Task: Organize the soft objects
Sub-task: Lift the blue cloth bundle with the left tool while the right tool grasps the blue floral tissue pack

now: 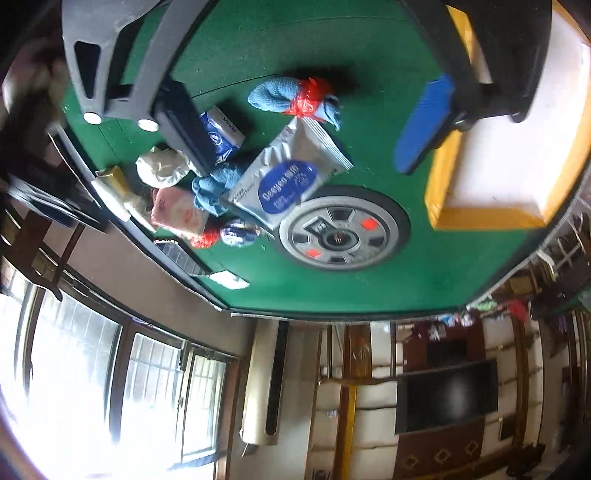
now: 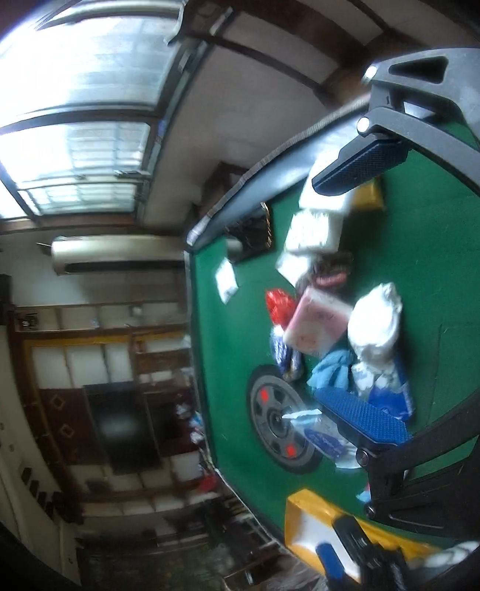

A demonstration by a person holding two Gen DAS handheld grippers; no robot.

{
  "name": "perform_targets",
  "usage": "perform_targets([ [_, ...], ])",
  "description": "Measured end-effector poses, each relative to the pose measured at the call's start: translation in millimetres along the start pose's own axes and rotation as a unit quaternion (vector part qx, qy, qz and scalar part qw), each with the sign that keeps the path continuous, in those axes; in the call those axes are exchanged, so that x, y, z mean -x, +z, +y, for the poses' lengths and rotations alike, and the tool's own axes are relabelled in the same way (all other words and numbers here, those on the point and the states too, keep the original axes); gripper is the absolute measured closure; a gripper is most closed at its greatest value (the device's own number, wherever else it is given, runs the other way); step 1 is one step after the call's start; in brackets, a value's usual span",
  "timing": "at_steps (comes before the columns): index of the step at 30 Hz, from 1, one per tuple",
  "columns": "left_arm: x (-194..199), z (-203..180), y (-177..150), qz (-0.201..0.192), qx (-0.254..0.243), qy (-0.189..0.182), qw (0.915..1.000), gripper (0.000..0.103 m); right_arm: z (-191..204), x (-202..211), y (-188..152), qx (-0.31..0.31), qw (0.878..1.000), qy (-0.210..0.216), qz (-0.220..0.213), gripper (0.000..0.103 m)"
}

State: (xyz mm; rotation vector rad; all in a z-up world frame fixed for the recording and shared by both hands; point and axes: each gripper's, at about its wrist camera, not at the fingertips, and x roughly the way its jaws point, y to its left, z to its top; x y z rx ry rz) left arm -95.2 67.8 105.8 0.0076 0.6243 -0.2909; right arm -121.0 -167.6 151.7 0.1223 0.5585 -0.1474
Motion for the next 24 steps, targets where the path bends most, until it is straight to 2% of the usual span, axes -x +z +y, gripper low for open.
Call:
perform_targets([
  [2,3.4,2.4,1.8,0.006,-0.015,0.008,0.9998,0.001,1.9,-21.9,13.2,-0.026,0.999,0.022,0.012,0.001],
  [5,-0.4,4.2,-4.4,0.039,-0.044,0.02,0.998,0.001,8.3,-48.9,19.8,-0.042,0.999,0.018,0.003,0.001],
  [8,-7.0,0.3,-19.5,0.062,-0.06,0.039,0.9955,0.001,9.5,-65.4,3.9,-0.049,0.999,0.019,0.006,0.001],
  [9,-10.9,-1.6,-22.6,0.067,-0.059,0.039,0.9952,0.001,9.4,-71.5,-0.7,-0.049,0.998,0.02,0.023,0.001],
  [10,-15.6,-2.8,-26.1,0.073,-0.054,0.035,0.9953,0.001,7.9,-75.2,-2.0,-0.051,0.998,0.021,0.04,0.001],
  [15,-44.3,-16.2,-34.6,0.093,-0.025,0.018,0.9952,0.001,-1.7,-71.0,-2.9,-0.06,0.997,0.033,0.035,0.001],
  [18,-68.1,-31.6,-40.1,0.107,-0.043,0.038,0.9926,0.001,-1.2,-72.2,-2.5,-0.056,0.997,0.034,0.036,0.001],
  [19,-75.2,-34.2,-43.0,0.117,-0.051,0.043,0.9909,0.005,0.1,-73.3,-2.5,-0.054,0.997,0.034,0.035,0.001],
  [20,-83.8,-36.5,-47.7,0.131,-0.057,0.045,0.9887,0.035,0.3,-72.8,-2.5,-0.052,0.997,0.033,0.034,0.001],
  [21,-93.5,-35.0,-51.3,0.164,-0.051,0.032,0.9846,0.059,2.5,-73.1,-3.0,-0.051,0.998,0.031,0.032,0.001],
  [22,-92.5,-30.5,-50.6,0.162,-0.037,0.021,0.9859,0.063,3.0,-71.9,-2.5,-0.049,0.998,0.028,0.029,0.001],
  [24,-84.9,-17.8,-49.5,0.161,0.001,-0.012,0.987,0.063,3.9,-71.0,-2.3,-0.047,0.998,0.024,0.025,0.001],
])
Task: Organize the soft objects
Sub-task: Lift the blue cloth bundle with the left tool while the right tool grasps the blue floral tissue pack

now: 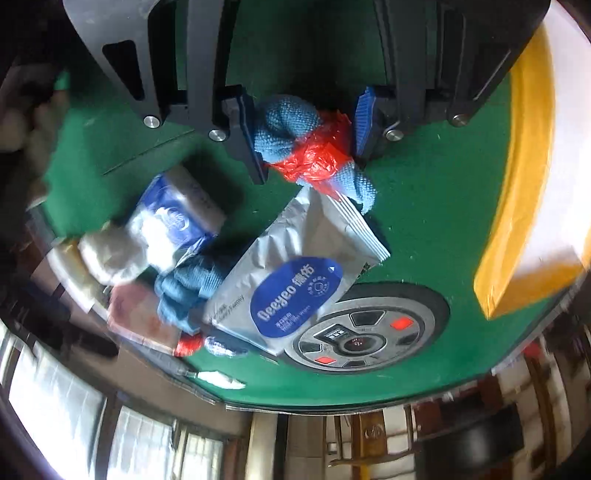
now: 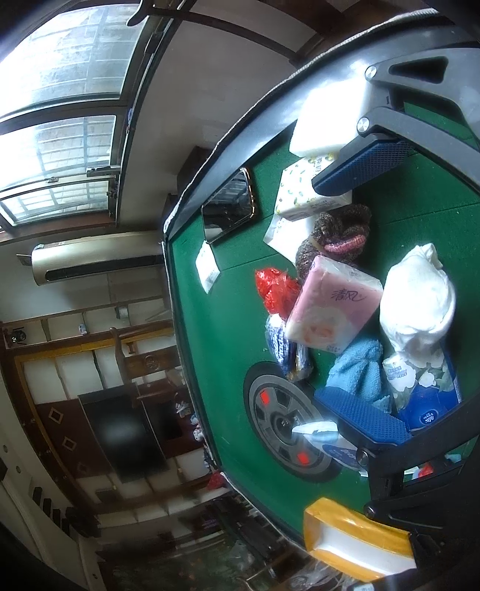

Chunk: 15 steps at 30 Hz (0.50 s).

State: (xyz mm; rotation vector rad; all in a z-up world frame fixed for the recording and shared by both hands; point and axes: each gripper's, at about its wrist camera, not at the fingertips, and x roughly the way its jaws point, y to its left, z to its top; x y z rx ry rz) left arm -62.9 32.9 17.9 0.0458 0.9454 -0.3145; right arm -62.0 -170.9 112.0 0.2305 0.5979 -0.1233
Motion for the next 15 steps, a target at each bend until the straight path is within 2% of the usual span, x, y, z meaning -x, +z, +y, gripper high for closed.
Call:
perform_targets([
  [4,31.0,14.8,-6.9,-0.027,0.026,-0.027,0.9989,0.064,1.6,-4.9,-0.2,0.004,1.0,0.002,0.007,0.001],
  [8,83.0,38.3,-11.0,-0.075,0.051,-0.048,0.9947,0.063,3.7,-9.0,-1.8,0.01,1.0,0.013,0.015,0.001],
  [11,111.1,57.6,-16.8,-0.103,0.06,-0.036,0.9922,0.063,5.1,-11.7,-2.4,0.012,0.999,0.025,0.024,0.001],
  [15,134.0,83.9,-26.8,-0.129,0.069,-0.014,0.9892,0.063,1.5,4.2,-5.9,-0.002,0.996,0.074,0.051,0.001],
])
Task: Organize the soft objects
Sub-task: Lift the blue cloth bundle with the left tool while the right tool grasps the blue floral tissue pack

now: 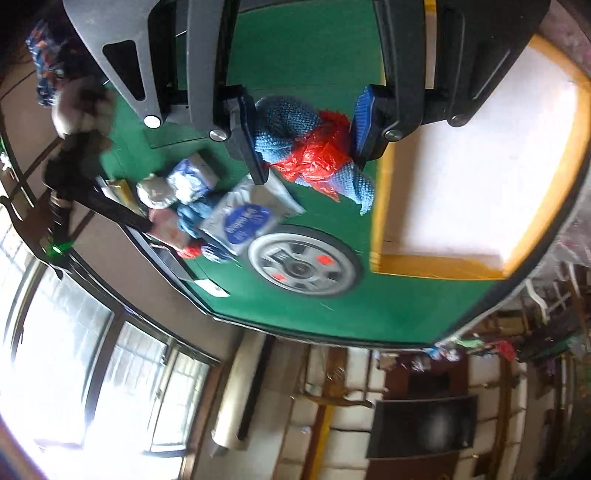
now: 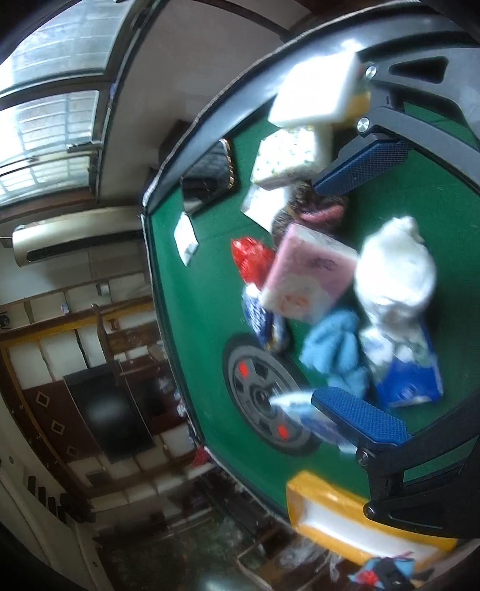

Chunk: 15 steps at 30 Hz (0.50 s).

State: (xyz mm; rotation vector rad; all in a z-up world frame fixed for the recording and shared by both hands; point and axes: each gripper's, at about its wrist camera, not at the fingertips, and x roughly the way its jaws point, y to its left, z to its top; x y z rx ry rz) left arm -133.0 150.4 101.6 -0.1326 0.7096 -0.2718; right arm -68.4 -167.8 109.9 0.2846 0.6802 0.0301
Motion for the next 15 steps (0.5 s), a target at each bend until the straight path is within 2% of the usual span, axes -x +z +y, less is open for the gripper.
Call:
perform_targets([
  [4,-0.7,26.6,-4.5,-0.002,0.035,-0.011,0.9993,0.063,17.4,16.2,-18.1,0.016,0.995,0.076,0.069,0.001],
  [5,-4.8,32.7,-6.0,0.0,0.047,-0.017,0.9988,0.063,25.3,13.9,-26.0,0.021,0.988,0.108,0.107,0.001],
  [7,-7.4,40.0,-9.9,0.005,0.063,-0.026,0.9976,0.063,33.7,7.0,-35.3,0.018,0.98,0.128,0.148,0.001],
  [10,-8.3,44.5,-17.0,0.011,0.073,-0.039,0.9965,0.063,41.6,-13.3,-37.4,0.005,0.982,0.069,0.178,0.001],
  [15,5.9,58.0,-24.4,0.007,0.085,-0.035,0.9957,0.063,34.8,-55.6,-25.6,-0.089,0.974,0.034,0.206,0.001],
])
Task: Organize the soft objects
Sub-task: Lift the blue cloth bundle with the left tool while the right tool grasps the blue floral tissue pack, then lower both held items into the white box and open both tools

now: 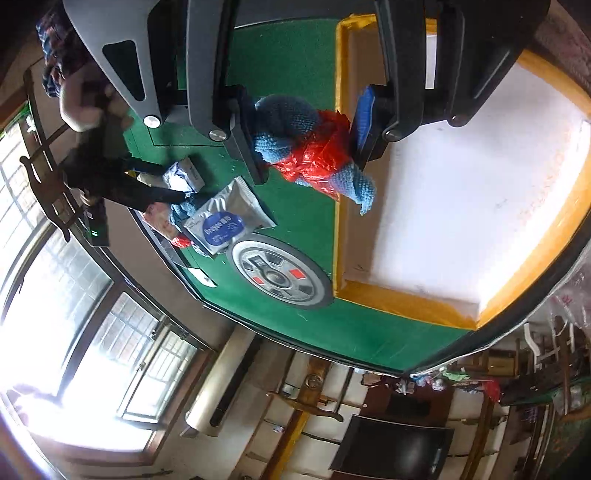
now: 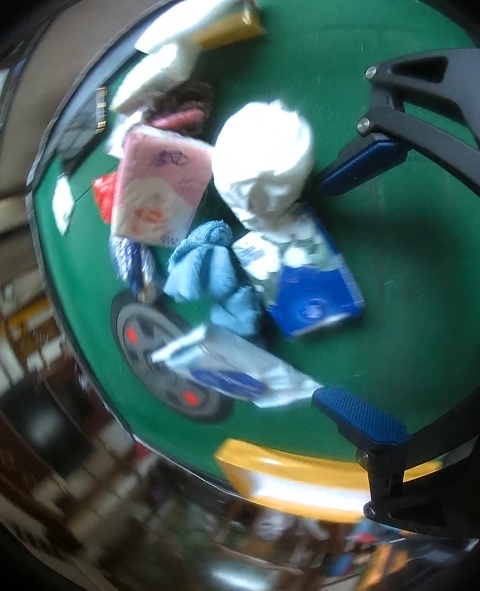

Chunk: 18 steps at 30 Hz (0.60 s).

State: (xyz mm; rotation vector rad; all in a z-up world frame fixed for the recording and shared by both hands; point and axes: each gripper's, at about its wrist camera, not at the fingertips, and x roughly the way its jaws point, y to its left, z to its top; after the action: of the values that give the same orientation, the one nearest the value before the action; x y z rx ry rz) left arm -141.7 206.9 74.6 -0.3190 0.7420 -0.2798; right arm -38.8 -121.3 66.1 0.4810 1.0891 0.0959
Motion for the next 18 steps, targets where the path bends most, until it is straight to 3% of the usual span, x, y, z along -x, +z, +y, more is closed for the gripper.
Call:
perform_targets([
  [4,3.3,4.8,-1.6,-0.003,0.001,0.008,1.0,0.063,11.2,-14.7,9.3,-0.015,0.998,-0.061,-0.011,0.001],
  [6,2.9,6.8,-1.9,-0.003,0.001,0.01,0.9999,0.063,16.5,-21.1,6.6,-0.001,0.996,-0.093,-0.019,0.006],
  [8,2.0,8.9,-1.5,-0.004,0.004,0.012,0.9999,0.063,16.3,-22.3,2.7,0.018,0.994,-0.109,-0.027,0.017],
  [9,1.4,10.6,-1.5,-0.004,0.005,0.013,0.9999,0.063,14.6,-19.6,-0.2,0.024,0.993,-0.113,-0.034,0.017],
  [13,-1.7,14.8,2.3,-0.005,0.014,0.012,0.9998,0.063,0.6,-7.0,-11.9,0.024,0.996,-0.074,-0.045,0.02],
  [18,2.6,22.2,14.5,-0.004,0.014,0.01,0.9998,0.063,-10.2,13.9,-22.7,0.013,0.999,0.027,-0.016,0.02],
])
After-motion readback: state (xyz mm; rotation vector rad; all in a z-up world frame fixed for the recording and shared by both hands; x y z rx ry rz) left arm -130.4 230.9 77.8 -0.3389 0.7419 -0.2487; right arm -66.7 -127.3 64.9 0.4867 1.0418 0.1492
